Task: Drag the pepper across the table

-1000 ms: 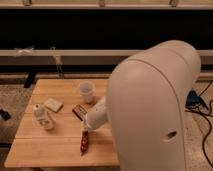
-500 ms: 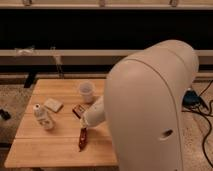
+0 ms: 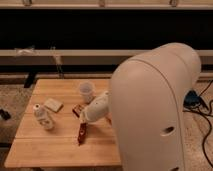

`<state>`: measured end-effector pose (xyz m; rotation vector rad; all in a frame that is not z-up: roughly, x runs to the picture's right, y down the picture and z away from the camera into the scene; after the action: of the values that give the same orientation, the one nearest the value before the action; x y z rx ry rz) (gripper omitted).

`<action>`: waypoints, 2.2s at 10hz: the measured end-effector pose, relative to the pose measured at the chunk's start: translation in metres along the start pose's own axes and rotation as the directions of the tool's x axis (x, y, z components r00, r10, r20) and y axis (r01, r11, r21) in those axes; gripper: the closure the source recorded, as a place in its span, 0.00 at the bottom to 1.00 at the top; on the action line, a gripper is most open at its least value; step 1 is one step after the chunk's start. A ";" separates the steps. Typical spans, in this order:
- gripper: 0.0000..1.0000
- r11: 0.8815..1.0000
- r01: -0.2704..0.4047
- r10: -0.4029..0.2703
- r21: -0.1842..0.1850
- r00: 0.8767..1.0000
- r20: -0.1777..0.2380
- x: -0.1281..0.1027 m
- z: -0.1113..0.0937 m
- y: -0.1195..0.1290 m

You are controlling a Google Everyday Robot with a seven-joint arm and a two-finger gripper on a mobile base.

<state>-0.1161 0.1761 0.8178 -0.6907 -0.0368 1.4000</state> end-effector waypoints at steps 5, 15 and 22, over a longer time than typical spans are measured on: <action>1.00 0.998 -0.067 0.066 0.003 0.997 0.032 -0.030 0.004 -0.025; 0.63 0.988 -0.151 0.149 0.008 0.981 0.128 -0.063 -0.006 -0.057; 0.20 0.986 -0.164 0.161 0.000 0.969 0.187 -0.085 -0.018 -0.066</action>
<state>-0.0675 0.0910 0.8653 -0.5569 -0.1189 1.6188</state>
